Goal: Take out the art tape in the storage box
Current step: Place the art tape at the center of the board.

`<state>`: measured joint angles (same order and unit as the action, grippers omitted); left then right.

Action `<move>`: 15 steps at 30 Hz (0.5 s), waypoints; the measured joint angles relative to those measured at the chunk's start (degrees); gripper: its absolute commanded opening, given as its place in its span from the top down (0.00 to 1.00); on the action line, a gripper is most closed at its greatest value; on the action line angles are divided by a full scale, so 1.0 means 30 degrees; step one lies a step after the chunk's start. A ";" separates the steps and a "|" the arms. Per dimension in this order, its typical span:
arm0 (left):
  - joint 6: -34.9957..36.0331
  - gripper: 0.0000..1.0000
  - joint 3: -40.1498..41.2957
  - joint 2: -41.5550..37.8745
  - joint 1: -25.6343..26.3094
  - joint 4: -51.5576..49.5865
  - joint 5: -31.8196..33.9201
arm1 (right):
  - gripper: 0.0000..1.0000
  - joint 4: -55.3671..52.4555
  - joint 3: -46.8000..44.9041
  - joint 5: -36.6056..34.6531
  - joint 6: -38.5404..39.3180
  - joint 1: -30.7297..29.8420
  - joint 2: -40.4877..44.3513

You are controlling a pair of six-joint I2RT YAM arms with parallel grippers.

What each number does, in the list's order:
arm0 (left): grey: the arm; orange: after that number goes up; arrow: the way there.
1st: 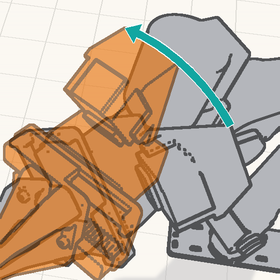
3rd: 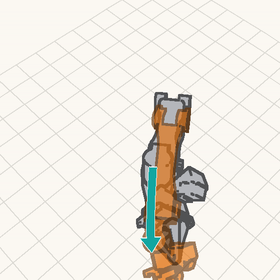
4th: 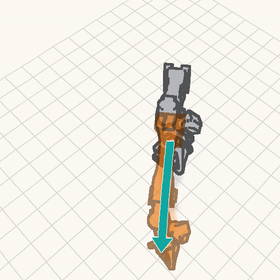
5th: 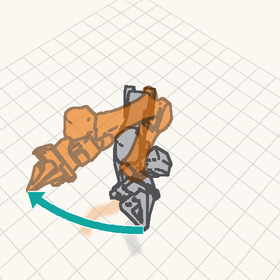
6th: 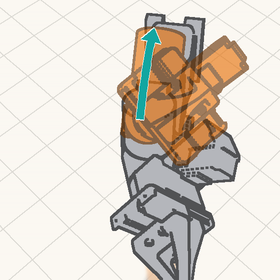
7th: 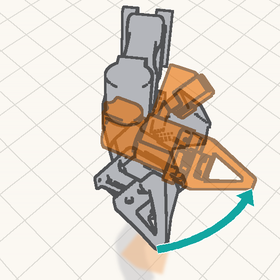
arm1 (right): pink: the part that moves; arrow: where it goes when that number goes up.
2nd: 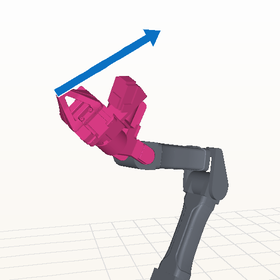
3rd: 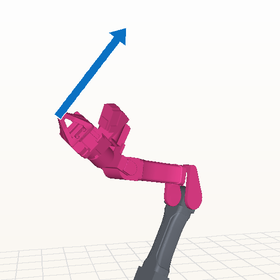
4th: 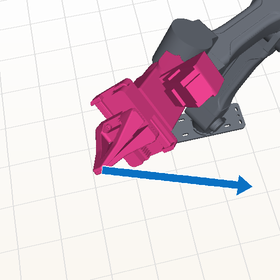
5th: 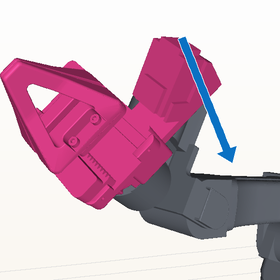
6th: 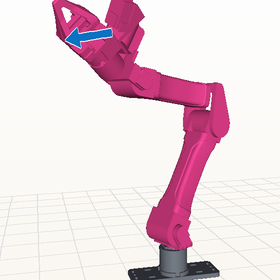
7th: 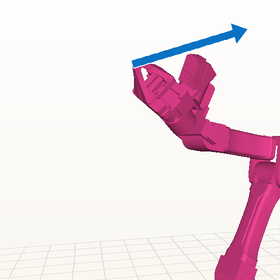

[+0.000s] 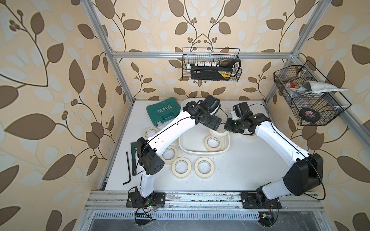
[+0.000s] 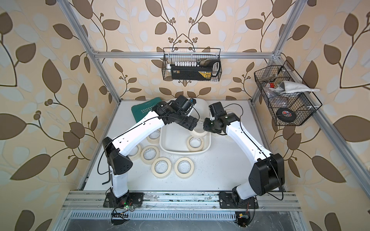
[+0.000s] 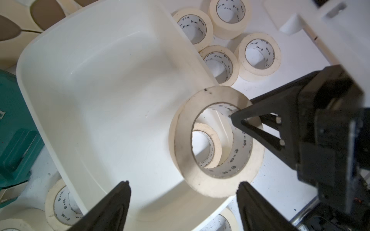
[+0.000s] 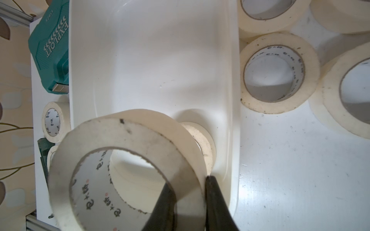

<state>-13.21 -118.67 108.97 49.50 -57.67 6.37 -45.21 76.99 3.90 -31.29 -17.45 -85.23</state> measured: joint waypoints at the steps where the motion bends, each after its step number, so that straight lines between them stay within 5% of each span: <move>1: -0.0102 0.06 0.0546 -0.0372 -0.0015 0.0313 0.0131 | 1.00 -0.0087 0.0000 -0.0015 0.0102 0.0364 0.0226; 15: -0.0882 0.01 0.3716 -0.1756 -0.1151 0.1887 0.0678 | 1.00 -0.0787 -0.2295 0.0357 0.1749 0.5916 0.3548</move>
<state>-15.86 -107.53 103.70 46.04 -52.01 8.40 -47.57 70.11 4.97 -26.04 0.30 -74.59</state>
